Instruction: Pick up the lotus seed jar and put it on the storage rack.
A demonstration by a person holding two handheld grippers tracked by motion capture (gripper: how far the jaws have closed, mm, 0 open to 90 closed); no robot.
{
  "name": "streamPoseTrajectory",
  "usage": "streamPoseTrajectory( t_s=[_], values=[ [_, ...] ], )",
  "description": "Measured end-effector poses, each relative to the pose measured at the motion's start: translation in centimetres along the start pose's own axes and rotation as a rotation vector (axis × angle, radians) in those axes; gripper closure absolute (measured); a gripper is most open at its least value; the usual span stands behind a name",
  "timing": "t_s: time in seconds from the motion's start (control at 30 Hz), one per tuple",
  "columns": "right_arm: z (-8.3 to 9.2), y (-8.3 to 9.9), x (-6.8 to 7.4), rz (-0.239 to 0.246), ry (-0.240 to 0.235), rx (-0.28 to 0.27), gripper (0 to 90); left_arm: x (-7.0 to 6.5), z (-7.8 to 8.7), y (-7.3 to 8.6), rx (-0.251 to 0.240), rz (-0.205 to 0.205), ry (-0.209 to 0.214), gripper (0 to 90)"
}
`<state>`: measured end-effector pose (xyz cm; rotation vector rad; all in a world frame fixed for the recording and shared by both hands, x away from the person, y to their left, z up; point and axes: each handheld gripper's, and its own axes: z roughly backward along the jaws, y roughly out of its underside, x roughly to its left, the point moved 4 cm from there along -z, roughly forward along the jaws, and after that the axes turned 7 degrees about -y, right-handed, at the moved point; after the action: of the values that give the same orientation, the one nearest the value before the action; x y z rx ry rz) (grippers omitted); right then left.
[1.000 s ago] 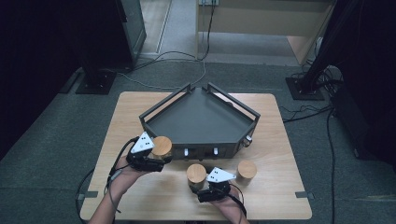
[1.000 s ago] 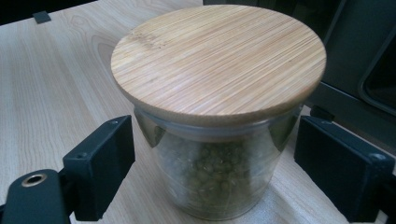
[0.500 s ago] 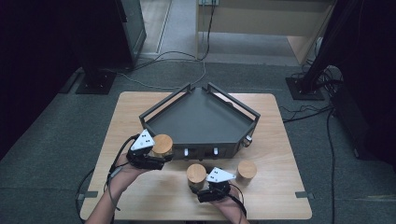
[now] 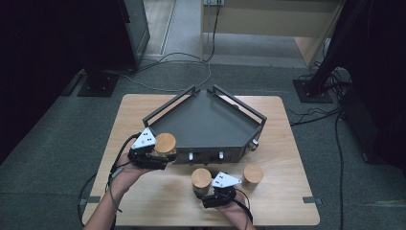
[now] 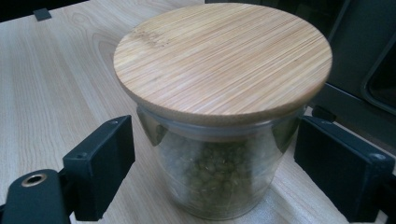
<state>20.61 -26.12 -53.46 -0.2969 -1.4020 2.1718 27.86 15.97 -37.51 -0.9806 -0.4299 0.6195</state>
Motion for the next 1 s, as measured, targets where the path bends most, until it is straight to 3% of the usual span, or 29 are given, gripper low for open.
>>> streamPoseTrajectory(
  t_s=[0.23,1.0],
  values=[
    [0.0,0.0,0.0,0.0,0.0,0.001,12.2,0.2,-0.3,-0.3,-0.019,0.007,0.011,25.2],
    [-0.1,-0.1,0.2,0.012,0.002,0.013,12.1,1.4,-1.5,-1.0,-0.03,0.018,-0.028,25.2]
  ],
)
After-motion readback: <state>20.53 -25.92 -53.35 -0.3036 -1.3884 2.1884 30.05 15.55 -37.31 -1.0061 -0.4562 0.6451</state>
